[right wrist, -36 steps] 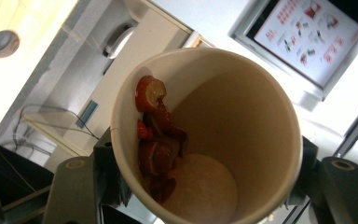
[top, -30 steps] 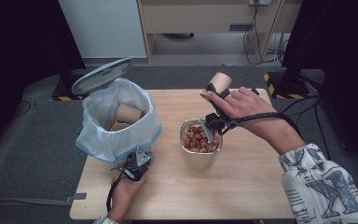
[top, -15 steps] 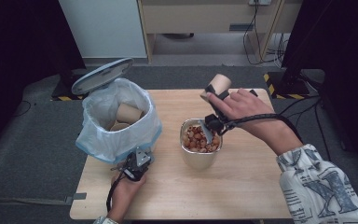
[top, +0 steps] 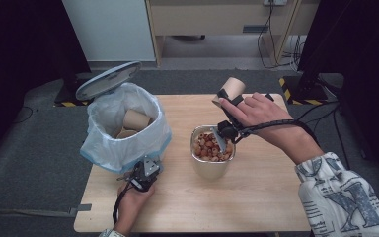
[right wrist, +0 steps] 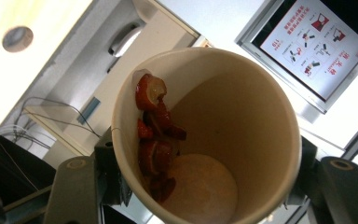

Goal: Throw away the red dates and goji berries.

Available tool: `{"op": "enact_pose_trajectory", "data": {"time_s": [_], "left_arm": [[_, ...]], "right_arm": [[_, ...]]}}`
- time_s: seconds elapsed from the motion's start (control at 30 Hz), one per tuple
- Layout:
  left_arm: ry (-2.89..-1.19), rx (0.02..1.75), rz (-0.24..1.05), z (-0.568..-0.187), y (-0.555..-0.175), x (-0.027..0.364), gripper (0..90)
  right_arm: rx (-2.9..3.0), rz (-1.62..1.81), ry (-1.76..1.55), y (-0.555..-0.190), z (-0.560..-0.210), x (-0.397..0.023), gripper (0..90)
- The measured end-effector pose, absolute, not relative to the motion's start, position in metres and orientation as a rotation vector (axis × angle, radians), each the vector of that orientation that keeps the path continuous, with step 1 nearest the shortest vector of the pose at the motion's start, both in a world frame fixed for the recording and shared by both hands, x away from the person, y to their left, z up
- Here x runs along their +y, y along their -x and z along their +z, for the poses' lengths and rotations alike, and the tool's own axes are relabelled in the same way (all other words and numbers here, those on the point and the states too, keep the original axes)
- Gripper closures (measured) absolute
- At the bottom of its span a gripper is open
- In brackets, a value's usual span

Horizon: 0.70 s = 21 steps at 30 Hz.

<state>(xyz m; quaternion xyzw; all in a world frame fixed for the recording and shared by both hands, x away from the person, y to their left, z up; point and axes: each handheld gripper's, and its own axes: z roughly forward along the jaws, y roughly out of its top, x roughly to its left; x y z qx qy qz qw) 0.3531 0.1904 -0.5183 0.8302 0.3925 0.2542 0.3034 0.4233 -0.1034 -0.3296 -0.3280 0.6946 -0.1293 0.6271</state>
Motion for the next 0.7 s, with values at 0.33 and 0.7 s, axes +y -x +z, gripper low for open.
{"op": "enact_pose_trajectory", "data": {"time_s": [0.33,0.7], "left_arm": [[-2.198,1.043,0.67,-0.518,-0.353,0.191,89.3],[-2.199,1.043,0.671,-0.518,-0.353,0.191,89.3]], "right_arm": [[1.604,-0.42,0.931,-0.42,-0.371,-0.093,36.9],[1.587,-0.343,0.805,-0.419,-0.343,-0.101,36.8]]}}
